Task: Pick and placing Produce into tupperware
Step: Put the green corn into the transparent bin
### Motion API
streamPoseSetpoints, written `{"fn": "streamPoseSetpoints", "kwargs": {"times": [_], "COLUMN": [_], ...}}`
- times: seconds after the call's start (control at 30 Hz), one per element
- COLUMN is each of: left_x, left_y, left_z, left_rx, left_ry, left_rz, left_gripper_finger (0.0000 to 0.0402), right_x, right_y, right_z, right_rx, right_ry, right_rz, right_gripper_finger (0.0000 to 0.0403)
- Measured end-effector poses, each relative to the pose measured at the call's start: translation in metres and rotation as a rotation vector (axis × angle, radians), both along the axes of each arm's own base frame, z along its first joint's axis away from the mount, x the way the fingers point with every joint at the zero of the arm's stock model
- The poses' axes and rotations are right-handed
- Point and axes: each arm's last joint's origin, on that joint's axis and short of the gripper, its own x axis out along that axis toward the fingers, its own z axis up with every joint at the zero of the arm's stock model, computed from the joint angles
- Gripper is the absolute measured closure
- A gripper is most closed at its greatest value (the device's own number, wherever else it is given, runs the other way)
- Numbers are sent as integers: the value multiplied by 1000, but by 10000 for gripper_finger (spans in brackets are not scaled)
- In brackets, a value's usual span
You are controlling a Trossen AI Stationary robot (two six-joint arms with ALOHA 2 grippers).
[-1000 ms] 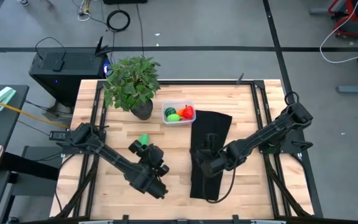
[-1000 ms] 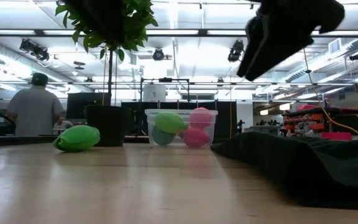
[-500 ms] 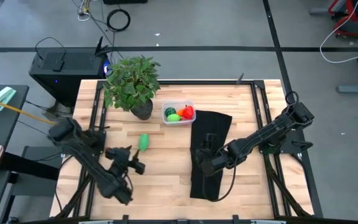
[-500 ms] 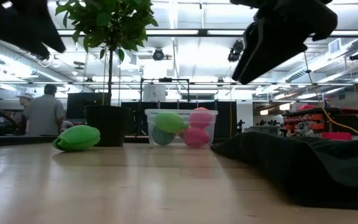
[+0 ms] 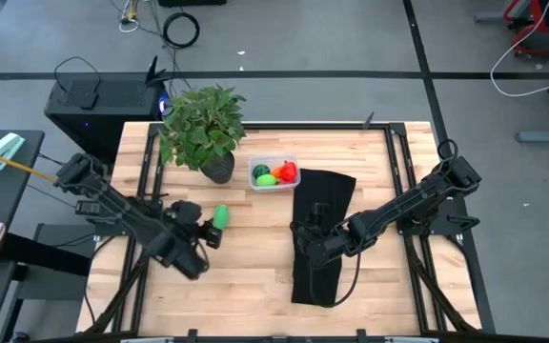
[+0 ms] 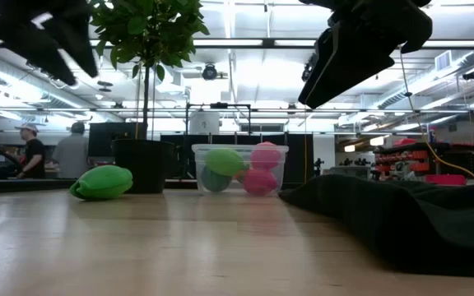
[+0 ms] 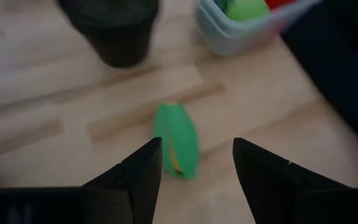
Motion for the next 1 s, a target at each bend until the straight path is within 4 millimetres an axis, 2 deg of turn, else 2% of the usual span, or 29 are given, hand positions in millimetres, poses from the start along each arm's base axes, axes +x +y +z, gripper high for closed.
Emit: {"fn": "streamPoseSetpoints", "kwargs": {"times": [0.13,0.3,0.57,1.0], "left_x": [18,22,25,26], "left_y": [11,21,18,14], "left_z": [1,-4,-13,-14], "left_rx": [-36,3,32,2], "left_ry": [33,125,184,159], "left_rz": [-78,-76,-88,-87], "left_gripper_finger": [193,180,155,169], "right_x": [0,0,0,0], "right_y": [0,1,2,2], "right_z": [0,0,0,0], "right_rx": [0,4,15,25], "right_ry": [1,3,9,-1], "right_rz": [2,8,14,10], "right_gripper_finger": [108,108,108,108]}}
